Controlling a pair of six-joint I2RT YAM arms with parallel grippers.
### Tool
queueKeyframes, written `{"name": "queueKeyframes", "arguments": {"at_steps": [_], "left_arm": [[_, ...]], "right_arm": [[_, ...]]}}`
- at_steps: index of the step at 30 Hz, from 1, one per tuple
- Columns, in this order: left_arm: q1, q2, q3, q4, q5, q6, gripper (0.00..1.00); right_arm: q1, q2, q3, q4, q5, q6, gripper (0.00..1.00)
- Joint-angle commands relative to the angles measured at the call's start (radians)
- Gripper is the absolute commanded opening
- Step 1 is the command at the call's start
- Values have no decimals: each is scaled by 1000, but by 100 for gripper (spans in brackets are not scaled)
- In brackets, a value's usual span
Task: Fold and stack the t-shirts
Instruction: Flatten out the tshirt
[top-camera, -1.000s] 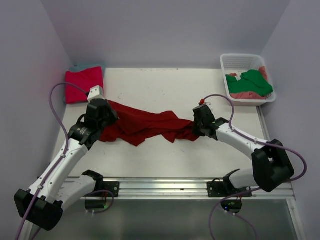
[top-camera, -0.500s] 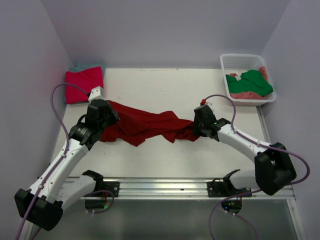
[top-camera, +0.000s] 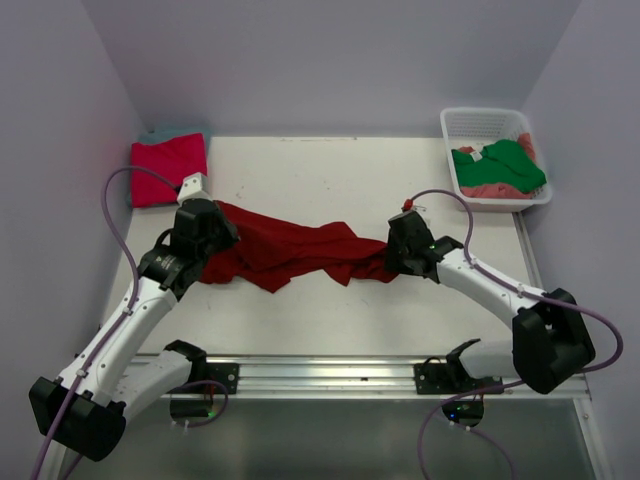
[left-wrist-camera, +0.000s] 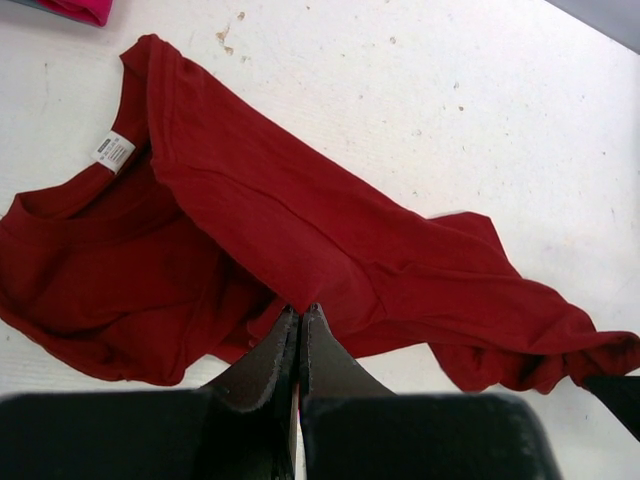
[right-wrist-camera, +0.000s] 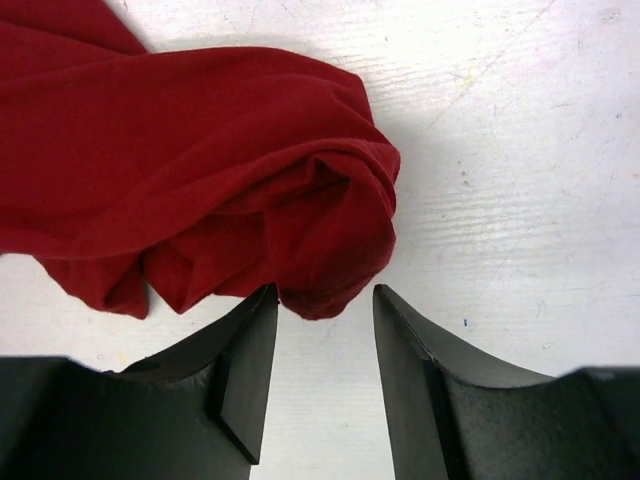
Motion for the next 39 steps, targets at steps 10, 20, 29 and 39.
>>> {"name": "queueKeyframes", "arguments": {"at_steps": [10,20,29,39], "left_arm": [[-5,21,1,71,24,-14,0],[-5,8,-8,60,10,-13,0],[-5,2,-12,60,9,-14,0],[-5,-68,75,74,-66,44,0]], "right_arm": [[6,-27,45,-11,33,-12,36],[6,5,38,12,23,-6,33],[6,-21,25,2,42,0,0],[4,-116,128,-120,239,-37,0]]}}
